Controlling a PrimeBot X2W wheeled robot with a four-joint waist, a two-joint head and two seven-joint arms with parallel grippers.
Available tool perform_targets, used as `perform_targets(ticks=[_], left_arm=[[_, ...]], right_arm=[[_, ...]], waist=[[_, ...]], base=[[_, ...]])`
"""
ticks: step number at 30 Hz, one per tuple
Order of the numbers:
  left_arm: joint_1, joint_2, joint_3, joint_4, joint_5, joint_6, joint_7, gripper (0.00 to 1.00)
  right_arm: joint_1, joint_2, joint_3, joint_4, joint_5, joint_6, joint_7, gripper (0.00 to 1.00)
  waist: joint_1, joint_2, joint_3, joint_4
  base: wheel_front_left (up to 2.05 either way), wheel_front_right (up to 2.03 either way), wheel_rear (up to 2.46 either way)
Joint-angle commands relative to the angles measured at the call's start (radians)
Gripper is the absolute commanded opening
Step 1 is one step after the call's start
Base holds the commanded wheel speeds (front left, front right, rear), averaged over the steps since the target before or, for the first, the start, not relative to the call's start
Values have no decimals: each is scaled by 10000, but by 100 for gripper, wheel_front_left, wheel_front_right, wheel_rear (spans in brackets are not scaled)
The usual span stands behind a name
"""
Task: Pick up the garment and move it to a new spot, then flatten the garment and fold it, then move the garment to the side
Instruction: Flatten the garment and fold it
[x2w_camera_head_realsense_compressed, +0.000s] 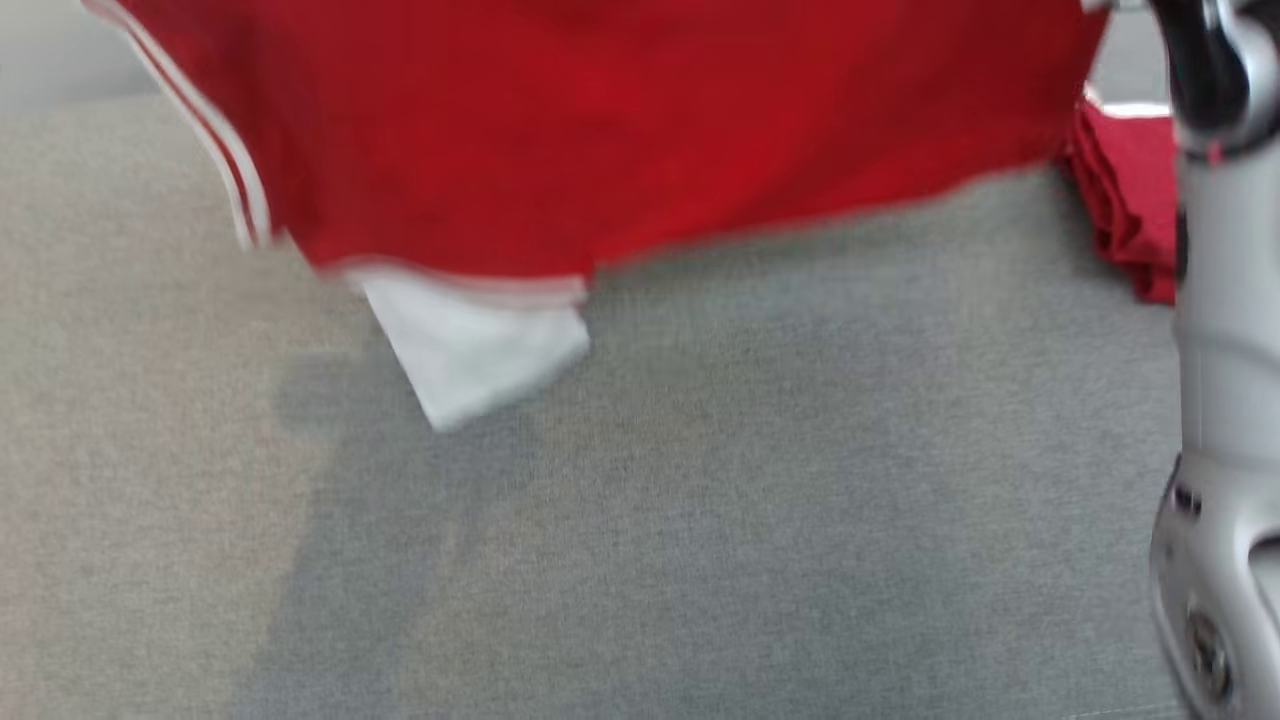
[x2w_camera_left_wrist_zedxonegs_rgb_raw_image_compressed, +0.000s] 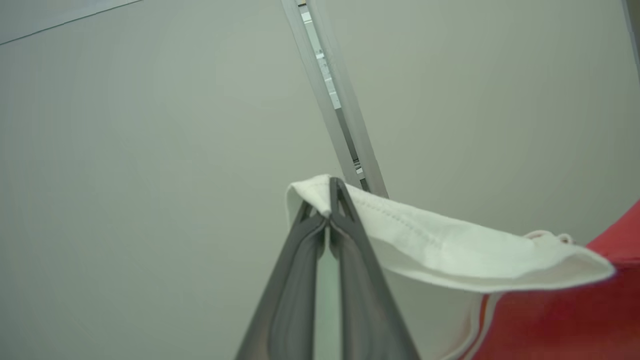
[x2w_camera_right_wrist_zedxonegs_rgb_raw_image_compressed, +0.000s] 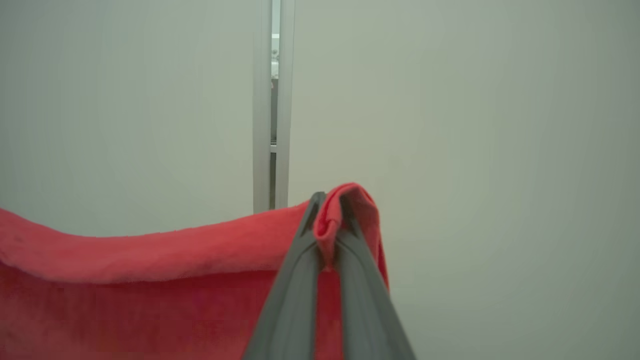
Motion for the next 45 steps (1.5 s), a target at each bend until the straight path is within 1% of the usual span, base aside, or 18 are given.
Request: perform_targets(ticks=[1,4,7,9,11,14,17,20,23,26,31,35,41,45], left_arm=[[-800,-204,-5,702,213,31,-360,0],[-2028,-505,-95,2082,603,232,-1175,0],[-3028,-846,-248,3293,994,382,-2166,0],[-3431,-1099,-259,3902,1018,483,-2796,0],[-3509,-1396,-243,4475,898,505,-3335,0],[-3209,-1715,-249,5053,714,379,-3750,0],[-2654,-1949,-178,5308,430,235,-3941,0],[-1954,-2107,-31,4965,140,98,-4014,0],[-675,-2214,362,4137,-152,38,-4005,0],[627,-2339,789,3256,-474,-12,-4010,0],[2842,-2483,1364,1911,-791,-52,-4011,0],[4618,-2608,1721,917,-809,-66,-4010,0],[7171,-2682,1889,-198,-478,-75,-4005,0],[8733,-2968,2135,-860,-535,-68,-4005,0]], right_arm=[[-793,52,60,769,-278,1,-346,0],[-2100,165,77,2287,-851,-1,-1089,0],[-3177,269,-143,3738,-1504,-1,-1944,0],[-3617,327,-356,4511,-1904,-1,-2474,0],[-3783,370,-653,5240,-2166,-1,-2957,0],[-3715,416,-915,6187,-2464,-1,-3498,0],[-3441,435,-1057,7002,-2644,-1,-3913,0],[-3179,437,-1014,7545,-2685,-1,-4168,0],[-2673,448,-822,7883,-2542,-1,-4338,0],[-2062,448,-594,7909,-2073,-1,-4407,0],[-626,448,-2,6971,-852,-1,-4413,0],[795,449,344,6001,-100,-1,-4417,0],[2950,448,704,4730,684,-1,-4420,0],[4302,447,695,3878,1002,-1,-4421,0]], waist=[[0,0,1270,214],[0,0,1529,346],[0,0,1732,541],[0,0,1911,673],[0,0,2090,784],[0,0,2307,902],[0,0,2554,958],[0,0,2786,983],[0,0,2898,981],[0,0,2885,972],[0,0,2609,873],[0,0,2068,771],[0,0,1115,621],[0,0,416,609]], base=[[0,0,0],[0,0,0],[0,0,0],[0,0,0],[0,0,0],[0,0,0],[0,0,0],[0,0,0],[0,0,0],[0,0,0],[0,0,0],[0,0,0],[0,0,0],[0,0,0]])
